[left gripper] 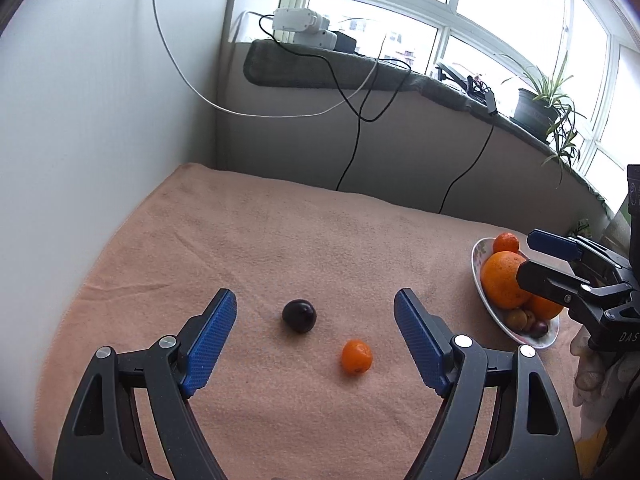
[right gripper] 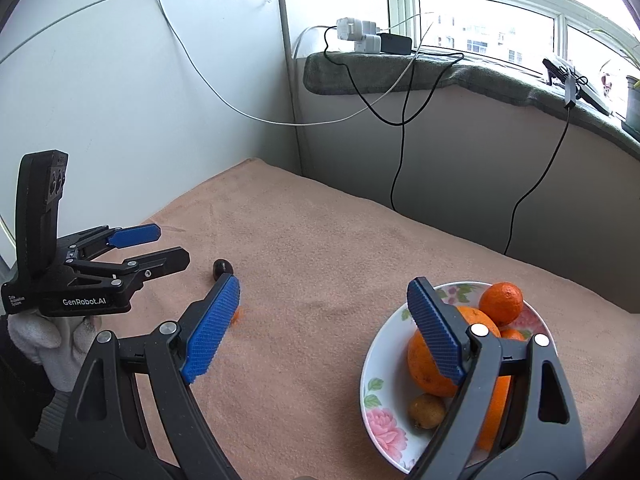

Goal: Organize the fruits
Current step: 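Withdraw both grippers from the plate toward the dark plum and kumquat, then grasp the dark plum with the left gripper while the right gripper grasps the small kumquat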

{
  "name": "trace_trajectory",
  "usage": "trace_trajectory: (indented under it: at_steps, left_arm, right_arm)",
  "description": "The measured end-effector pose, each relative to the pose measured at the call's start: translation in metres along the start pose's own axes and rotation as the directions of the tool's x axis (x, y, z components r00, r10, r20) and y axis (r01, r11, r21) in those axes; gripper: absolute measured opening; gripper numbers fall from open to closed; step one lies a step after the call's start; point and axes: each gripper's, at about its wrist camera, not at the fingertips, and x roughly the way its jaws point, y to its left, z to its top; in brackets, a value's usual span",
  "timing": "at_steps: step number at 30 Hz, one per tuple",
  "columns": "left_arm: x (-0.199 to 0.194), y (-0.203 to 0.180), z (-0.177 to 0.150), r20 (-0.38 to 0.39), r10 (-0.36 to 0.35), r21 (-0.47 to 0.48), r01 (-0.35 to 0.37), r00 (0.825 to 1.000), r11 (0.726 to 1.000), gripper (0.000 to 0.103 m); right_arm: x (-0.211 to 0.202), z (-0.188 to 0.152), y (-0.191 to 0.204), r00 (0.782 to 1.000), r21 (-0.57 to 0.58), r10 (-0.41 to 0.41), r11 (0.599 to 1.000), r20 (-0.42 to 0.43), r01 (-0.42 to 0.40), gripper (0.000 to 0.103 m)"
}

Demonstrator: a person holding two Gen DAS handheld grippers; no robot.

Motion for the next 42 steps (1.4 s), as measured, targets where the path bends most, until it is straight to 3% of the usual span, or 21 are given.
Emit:
trace_trajectory:
  at_steps: [8, 11, 13, 22, 28, 31, 42]
  left_arm:
    - [0.007, 0.018, -0.007, -0.017, 0.000, -0.022, 0.000, 1.000, 1.000, 0.079]
    - [0.013, 0.020, -0.008, -0.029, -0.007, -0.024, 0.007, 1.000, 1.000, 0.069]
    - [0.017, 0.020, -0.009, -0.037, -0.016, -0.026, 0.015, 0.999, 1.000, 0.068]
    - [0.034, 0.016, -0.013, -0.089, -0.066, -0.024, 0.064, 0.994, 0.998, 0.044]
    - [0.045, 0.016, -0.012, -0.117, -0.088, -0.027, 0.086, 0.989, 0.996, 0.036]
    - [0.050, 0.017, -0.013, -0.127, -0.095, -0.036, 0.091, 0.987, 0.995, 0.035]
    - [0.060, 0.014, -0.013, -0.145, -0.098, -0.025, 0.095, 0.985, 0.995, 0.028]
  right_arm:
    - [0.025, -0.003, 0.025, 0.998, -0.037, 0.049, 0.998, -0.051, -0.051, 0.088]
    - [0.034, -0.006, 0.034, 0.995, -0.058, 0.062, 0.996, -0.073, -0.066, 0.088]
    - [0.041, -0.009, 0.039, 0.993, -0.065, 0.074, 0.995, -0.093, -0.081, 0.082]
    - [0.074, -0.021, 0.056, 0.975, -0.079, 0.129, 0.986, -0.182, -0.145, 0.057]
    - [0.089, -0.024, 0.063, 0.965, -0.077, 0.156, 0.981, -0.210, -0.175, 0.054]
    - [0.094, -0.026, 0.064, 0.959, -0.076, 0.166, 0.979, -0.229, -0.188, 0.045]
    - [0.110, -0.029, 0.070, 0.951, -0.072, 0.178, 0.977, -0.252, -0.202, 0.044]
